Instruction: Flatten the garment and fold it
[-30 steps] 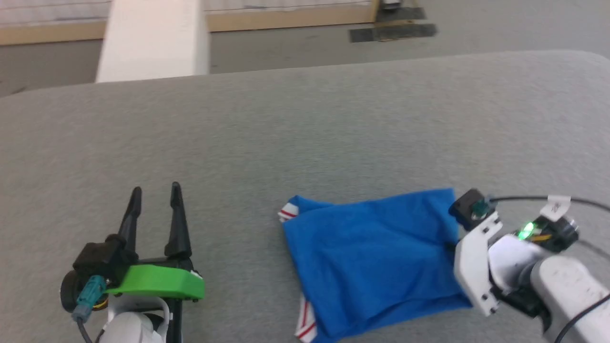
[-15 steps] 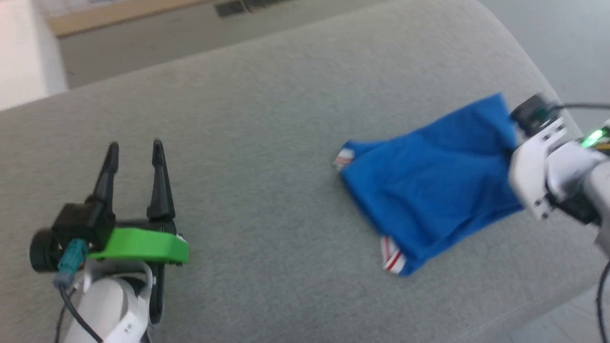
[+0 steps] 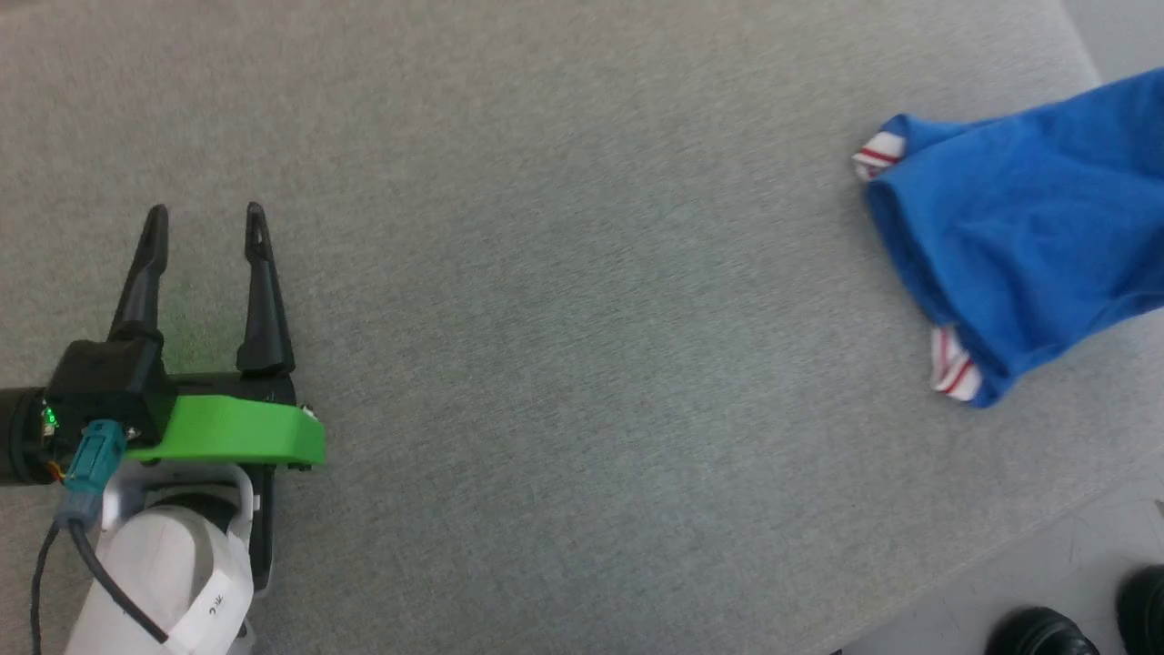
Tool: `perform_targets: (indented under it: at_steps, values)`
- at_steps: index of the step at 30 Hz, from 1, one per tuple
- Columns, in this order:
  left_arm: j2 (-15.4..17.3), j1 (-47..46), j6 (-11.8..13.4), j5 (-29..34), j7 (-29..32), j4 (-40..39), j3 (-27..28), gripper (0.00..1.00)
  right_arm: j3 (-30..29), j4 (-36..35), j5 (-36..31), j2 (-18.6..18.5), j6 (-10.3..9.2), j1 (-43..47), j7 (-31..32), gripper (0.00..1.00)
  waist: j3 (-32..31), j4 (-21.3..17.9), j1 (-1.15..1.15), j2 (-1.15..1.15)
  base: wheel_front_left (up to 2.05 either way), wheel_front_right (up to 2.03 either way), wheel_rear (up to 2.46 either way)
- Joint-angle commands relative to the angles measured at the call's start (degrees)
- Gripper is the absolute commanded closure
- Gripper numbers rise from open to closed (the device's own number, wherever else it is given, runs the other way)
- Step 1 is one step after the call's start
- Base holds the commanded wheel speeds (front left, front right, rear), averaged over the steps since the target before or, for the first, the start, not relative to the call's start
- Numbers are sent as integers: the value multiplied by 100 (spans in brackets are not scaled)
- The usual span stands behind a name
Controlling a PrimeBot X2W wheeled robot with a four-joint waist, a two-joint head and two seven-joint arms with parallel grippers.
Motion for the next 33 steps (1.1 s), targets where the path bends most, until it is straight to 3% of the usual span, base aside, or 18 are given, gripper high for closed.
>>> perform_targets:
  at_steps: [1,2,8,13,17,25,29,33]
  values:
    - [42,46,38,58,24,-61,26,0,-91,179,-131,26,-11,-154,-145,50,328,191,-1,-1,0,0,0]
    - [43,61,45,55,29,-81,28,0,-161,298,-171,39,-11,-194,-224,0,327,208,-1,-1,0,0,0]
    - [-47,131,65,-34,-105,12,-5,0,-494,890,-432,-64,-11,-421,-709,0,81,354,-1,-1,0,0,0]
    - [-214,241,40,-214,-370,293,-43,0,-699,696,-234,-92,-11,-487,-1311,0,-452,538,-1,-1,0,0,0]
    - [-341,412,19,-396,-616,552,-15,0,-680,-121,251,20,-11,-275,-1894,0,-988,743,-1,-1,0,0,0]
    - [-478,631,27,-639,-911,823,120,0,-714,-2680,1217,114,-11,735,-2521,0,-1788,1216,-1,-1,0,0,0]
    - [-555,706,66,-747,-1012,895,232,0,-1114,-3624,1253,584,-11,1317,-2572,0,-2123,1502,-1,-1,0,0,0]
    - [-600,713,77,-806,-1065,965,290,0,-1658,-4211,962,1358,-11,1941,-2522,0,-2378,1827,-1,-1,0,0,0]
